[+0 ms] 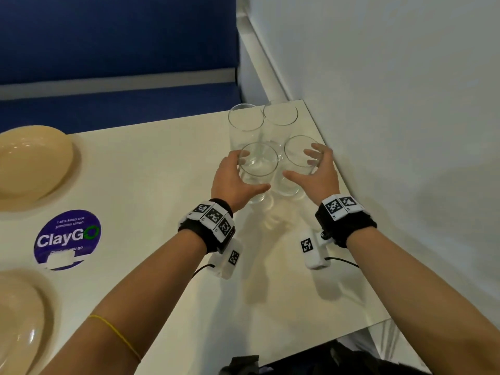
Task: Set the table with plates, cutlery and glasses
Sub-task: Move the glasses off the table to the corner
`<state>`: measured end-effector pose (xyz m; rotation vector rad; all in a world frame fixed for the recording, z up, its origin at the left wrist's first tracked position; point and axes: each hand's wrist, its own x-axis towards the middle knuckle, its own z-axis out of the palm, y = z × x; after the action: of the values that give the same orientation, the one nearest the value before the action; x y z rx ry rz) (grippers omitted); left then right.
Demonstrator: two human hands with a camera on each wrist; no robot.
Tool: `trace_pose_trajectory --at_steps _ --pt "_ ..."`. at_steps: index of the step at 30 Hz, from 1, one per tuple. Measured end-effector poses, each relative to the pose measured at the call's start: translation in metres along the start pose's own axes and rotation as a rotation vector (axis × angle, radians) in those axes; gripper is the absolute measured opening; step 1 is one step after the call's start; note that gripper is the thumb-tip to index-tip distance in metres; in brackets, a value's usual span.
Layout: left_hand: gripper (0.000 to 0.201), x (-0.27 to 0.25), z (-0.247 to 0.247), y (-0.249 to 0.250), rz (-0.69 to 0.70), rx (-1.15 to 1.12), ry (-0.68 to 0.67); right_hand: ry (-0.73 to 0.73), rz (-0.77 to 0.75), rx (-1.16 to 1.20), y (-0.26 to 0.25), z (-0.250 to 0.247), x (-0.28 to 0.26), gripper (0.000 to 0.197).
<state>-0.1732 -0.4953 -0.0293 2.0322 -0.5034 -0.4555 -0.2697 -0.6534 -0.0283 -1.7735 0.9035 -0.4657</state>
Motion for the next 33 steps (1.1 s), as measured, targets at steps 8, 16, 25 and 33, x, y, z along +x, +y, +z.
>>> trace_pose_trajectory --at_steps 8,16,25,33 --pt "0.083 0.015 0.002 0.006 -0.034 -0.049 0.093 0.015 -0.025 0.007 -0.001 0.006 0.017 0.076" --pt "0.081 0.02 0.001 0.006 -0.028 -0.051 0.09 0.005 -0.047 -0.032 -0.004 0.013 0.02 0.075" --pt "0.085 0.017 -0.003 0.007 -0.038 -0.061 0.051 0.009 -0.018 -0.057 -0.007 0.014 0.014 0.077" --pt "0.079 -0.013 -0.042 -0.014 -0.097 -0.085 0.021 0.056 0.252 -0.109 0.013 0.028 -0.044 0.083"
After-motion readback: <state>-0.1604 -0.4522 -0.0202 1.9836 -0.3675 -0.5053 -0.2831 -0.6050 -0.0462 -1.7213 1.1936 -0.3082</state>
